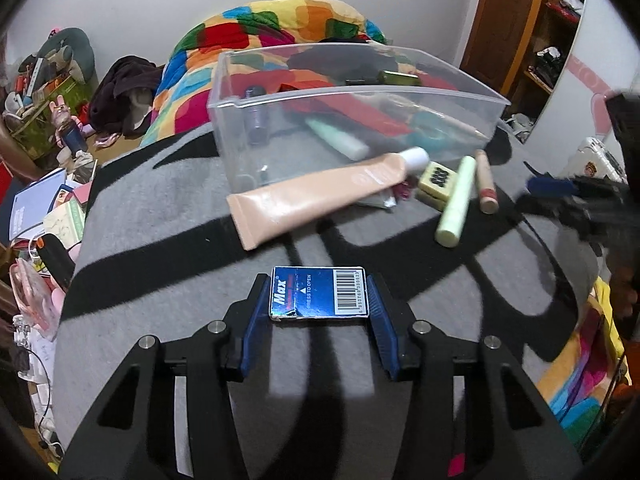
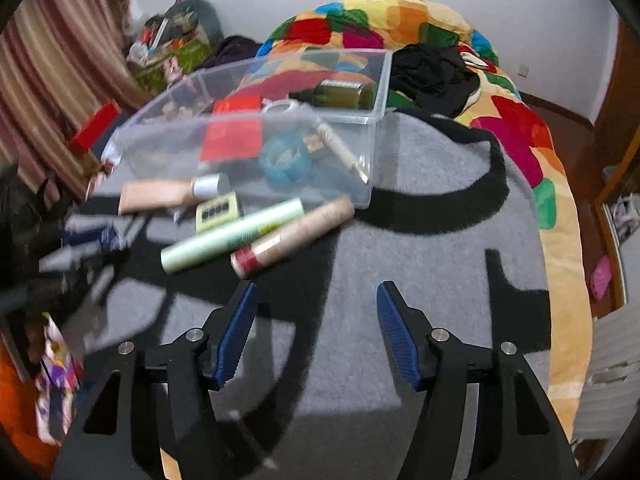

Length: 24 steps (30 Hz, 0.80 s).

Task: Organize objects
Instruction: 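Grasp the blue Max card with the left tool while the right tool grasps the beige lipstick tube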

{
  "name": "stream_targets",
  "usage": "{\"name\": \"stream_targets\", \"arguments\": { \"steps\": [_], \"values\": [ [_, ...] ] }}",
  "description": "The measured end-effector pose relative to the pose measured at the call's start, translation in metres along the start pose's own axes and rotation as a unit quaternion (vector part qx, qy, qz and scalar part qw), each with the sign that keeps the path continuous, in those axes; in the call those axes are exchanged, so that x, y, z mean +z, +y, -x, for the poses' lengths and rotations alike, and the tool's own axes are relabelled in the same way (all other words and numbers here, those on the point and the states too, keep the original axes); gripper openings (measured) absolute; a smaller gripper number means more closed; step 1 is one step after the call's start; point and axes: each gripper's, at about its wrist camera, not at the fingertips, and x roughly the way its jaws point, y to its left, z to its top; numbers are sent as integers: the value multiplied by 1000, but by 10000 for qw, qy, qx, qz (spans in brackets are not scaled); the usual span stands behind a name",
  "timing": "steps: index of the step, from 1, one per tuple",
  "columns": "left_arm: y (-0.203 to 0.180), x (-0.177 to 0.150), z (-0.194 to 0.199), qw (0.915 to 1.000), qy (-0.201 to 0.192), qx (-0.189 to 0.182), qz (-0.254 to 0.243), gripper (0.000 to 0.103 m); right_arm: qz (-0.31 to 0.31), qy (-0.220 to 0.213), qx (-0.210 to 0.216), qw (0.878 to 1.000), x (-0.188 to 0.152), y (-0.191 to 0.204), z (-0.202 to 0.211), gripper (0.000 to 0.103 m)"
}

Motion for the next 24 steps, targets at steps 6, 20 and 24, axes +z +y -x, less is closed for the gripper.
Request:
{"name": "stream_targets", "arguments": {
  "steps": [6, 20, 24],
  "values": [
    [-18, -5, 1, 9997, -86, 127, -165, 49, -445, -19, -43, 9990, 23, 4, -20, 59],
    [-11, -14, 1, 9993, -336, 110, 78, 67, -387, -115, -320, 9987, 6, -10, -19, 14],
    [-19, -14, 3, 9991, -409, 128, -61, 47, -260, -188, -305, 9990, -5, -9, -9, 14]
  ]
}}
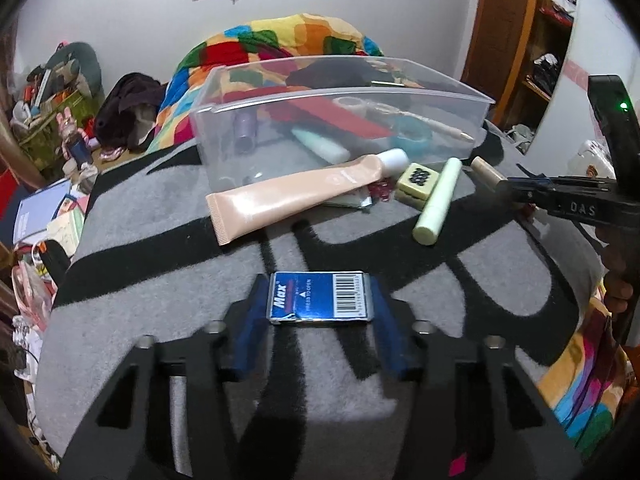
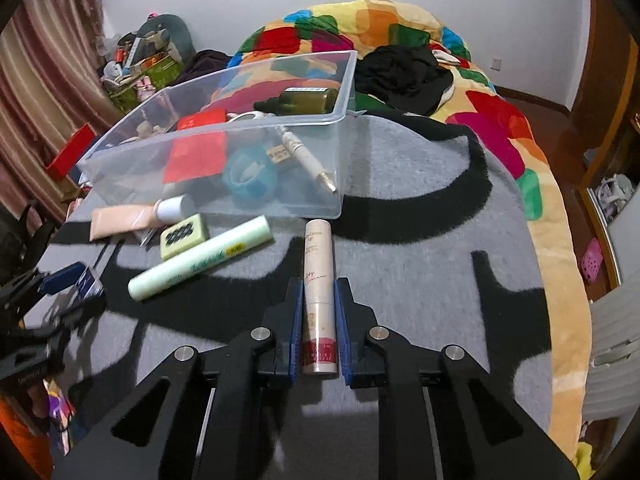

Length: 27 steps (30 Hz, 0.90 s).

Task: Organize objects
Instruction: 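Grasp the blue Max card with the left tool while the right tool grasps the beige lipstick tube, then lower the card and beige tube into the box and open both tools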

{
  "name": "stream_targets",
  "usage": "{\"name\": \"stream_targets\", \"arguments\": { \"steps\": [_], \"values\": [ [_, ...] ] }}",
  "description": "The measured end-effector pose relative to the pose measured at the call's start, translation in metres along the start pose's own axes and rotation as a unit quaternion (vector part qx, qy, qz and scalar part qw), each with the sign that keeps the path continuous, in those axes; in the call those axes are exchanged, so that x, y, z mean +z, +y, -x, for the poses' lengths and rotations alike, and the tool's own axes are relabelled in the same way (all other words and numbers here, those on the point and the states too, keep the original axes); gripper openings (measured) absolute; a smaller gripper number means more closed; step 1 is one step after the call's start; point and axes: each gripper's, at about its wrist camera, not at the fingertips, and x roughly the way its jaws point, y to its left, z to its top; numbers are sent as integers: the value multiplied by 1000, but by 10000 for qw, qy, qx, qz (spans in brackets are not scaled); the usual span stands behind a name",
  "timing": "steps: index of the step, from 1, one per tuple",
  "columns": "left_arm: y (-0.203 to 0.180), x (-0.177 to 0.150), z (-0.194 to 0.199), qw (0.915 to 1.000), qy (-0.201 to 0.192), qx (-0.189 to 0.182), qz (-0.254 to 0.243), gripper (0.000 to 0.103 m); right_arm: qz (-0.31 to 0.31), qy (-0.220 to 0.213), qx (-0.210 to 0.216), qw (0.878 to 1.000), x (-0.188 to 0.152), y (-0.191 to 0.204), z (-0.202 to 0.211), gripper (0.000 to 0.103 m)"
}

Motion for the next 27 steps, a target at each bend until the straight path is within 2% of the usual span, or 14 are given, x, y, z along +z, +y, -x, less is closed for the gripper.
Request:
{"name": "stream_targets", "arguments": {
  "steps": [7, 16, 22, 27],
  "values": [
    [-5, 14, 12, 9996, -270, -9, 46, 47, 152, -244, 261, 9992, 0, 7, 27, 14],
    [-1, 51, 37, 9959, -862, 0, 259, 47, 323, -907, 419, 9945, 37, 24, 61, 14],
    [14, 75, 38, 9930, -1014, -23, 603, 47, 396, -1073, 401, 9926, 62, 33, 58, 14],
    [27, 89, 28, 9916, -962, -85, 862, 47, 335, -951, 360, 9943, 82, 34, 37, 14]
  ]
}}
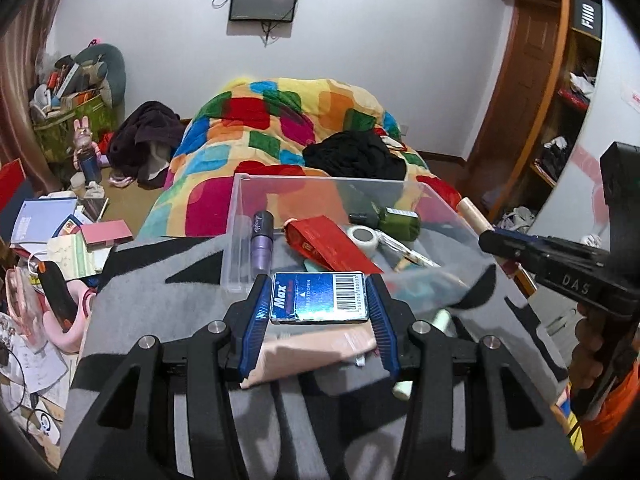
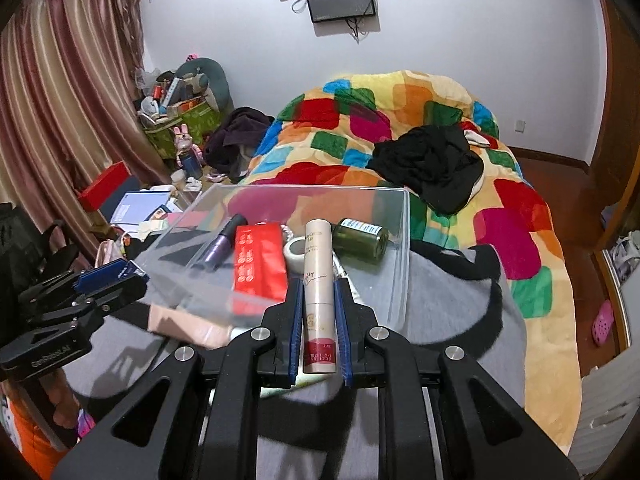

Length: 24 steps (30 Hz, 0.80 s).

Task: Organize objects
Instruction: 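Lower the card and beige tube into the box and open both tools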

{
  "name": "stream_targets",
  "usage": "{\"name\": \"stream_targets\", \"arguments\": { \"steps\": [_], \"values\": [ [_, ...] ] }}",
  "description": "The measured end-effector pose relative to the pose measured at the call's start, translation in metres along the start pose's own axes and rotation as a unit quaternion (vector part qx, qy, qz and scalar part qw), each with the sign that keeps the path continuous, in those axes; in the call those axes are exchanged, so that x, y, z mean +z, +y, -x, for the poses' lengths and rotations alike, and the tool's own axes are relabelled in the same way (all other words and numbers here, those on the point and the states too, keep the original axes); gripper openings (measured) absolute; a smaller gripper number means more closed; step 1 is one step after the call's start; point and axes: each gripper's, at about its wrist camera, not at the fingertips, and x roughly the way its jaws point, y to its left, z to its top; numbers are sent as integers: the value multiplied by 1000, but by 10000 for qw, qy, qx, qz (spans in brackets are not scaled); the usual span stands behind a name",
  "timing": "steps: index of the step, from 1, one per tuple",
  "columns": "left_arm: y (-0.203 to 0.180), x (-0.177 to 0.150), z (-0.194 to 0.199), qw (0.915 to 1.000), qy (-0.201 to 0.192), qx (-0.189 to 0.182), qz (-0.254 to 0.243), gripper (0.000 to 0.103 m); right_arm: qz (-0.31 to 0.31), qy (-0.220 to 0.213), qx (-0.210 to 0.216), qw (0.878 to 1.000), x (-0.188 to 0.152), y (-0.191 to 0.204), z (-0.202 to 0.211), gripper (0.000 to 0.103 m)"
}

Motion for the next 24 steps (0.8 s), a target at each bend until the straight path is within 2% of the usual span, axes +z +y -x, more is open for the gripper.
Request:
{"name": "stream_targets", "arguments": {
  "steps": [9, 16, 21, 24],
  "values": [
    [5, 14, -37, 9994, 281, 174, 37, 47, -20, 394, 54, 9992, 14, -3, -44, 14],
    [4, 15, -54, 9989, 436, 194, 8, 47, 170, 554, 100, 9983, 13, 6, -60, 14],
    [-2, 14, -49, 9991, 422, 57, -73, 61, 446, 623, 45, 9970, 7, 16, -58, 14],
    [-7, 14, -42, 9992, 340, 99, -179, 62, 485, 602, 53, 9970, 7, 16, -52, 17]
  ]
}}
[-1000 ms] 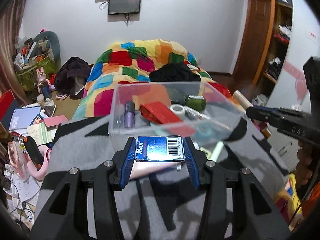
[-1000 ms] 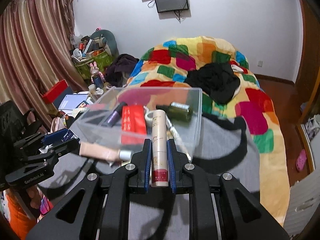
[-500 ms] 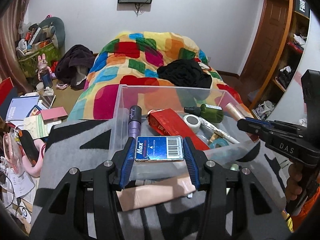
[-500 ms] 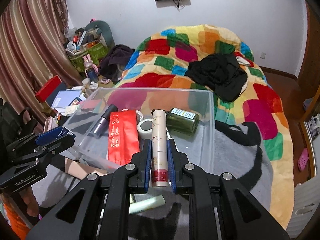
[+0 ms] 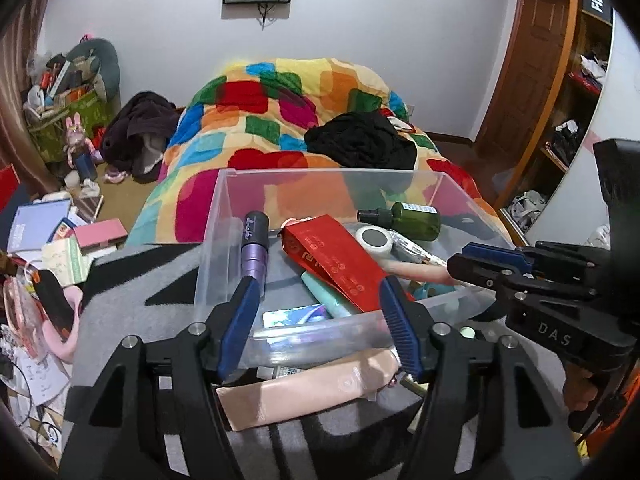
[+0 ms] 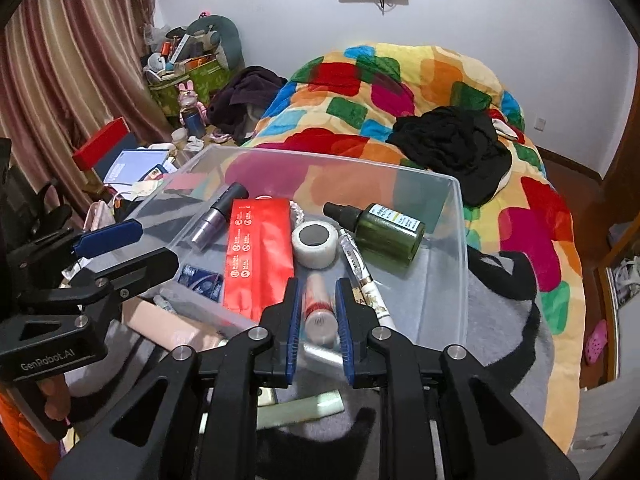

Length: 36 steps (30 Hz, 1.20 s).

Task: Organize objects
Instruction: 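Lower the card and beige tube into the box and open both tools, then grasp the peach cream tube with the left tool while the right tool grasps the pale green tube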

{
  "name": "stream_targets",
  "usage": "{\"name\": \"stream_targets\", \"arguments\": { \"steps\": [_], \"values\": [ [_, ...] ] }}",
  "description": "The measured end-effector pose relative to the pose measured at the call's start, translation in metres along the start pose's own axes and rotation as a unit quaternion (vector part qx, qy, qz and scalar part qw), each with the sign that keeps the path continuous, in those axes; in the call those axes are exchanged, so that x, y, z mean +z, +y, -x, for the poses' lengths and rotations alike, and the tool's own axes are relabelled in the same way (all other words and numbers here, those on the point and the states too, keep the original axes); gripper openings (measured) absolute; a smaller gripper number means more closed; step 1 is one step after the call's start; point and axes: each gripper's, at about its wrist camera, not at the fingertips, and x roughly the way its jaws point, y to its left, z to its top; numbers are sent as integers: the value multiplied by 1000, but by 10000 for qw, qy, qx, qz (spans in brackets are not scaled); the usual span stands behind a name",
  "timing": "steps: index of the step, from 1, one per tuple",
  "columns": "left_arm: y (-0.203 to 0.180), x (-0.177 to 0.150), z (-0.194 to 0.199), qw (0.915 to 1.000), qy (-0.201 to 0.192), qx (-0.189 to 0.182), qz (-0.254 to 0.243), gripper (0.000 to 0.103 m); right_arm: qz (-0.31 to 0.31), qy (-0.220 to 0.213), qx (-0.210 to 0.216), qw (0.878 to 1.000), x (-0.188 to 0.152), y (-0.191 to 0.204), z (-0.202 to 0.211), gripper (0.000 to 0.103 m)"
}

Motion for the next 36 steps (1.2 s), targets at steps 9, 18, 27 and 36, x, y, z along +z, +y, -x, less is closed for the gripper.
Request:
{"name": "stream_targets", "arguments": {
  "steps": [9, 18, 27, 36],
  "values": [
    [-2, -4, 24, 9998, -181, 21, -96, 73, -65, -194, 78, 9998, -3, -2, 26, 30],
    [13, -33, 39, 9994, -33, 279, -182, 85, 0, -417, 76, 9991, -19, 0, 54, 46],
    [36, -77, 19, 9966, 705, 415, -123, 85, -8, 31, 219, 9998, -52, -2, 42, 48],
    [38, -57, 0, 9963, 841, 183, -48, 88, -427, 637, 504, 9958, -73, 3, 4, 59]
  ]
}}
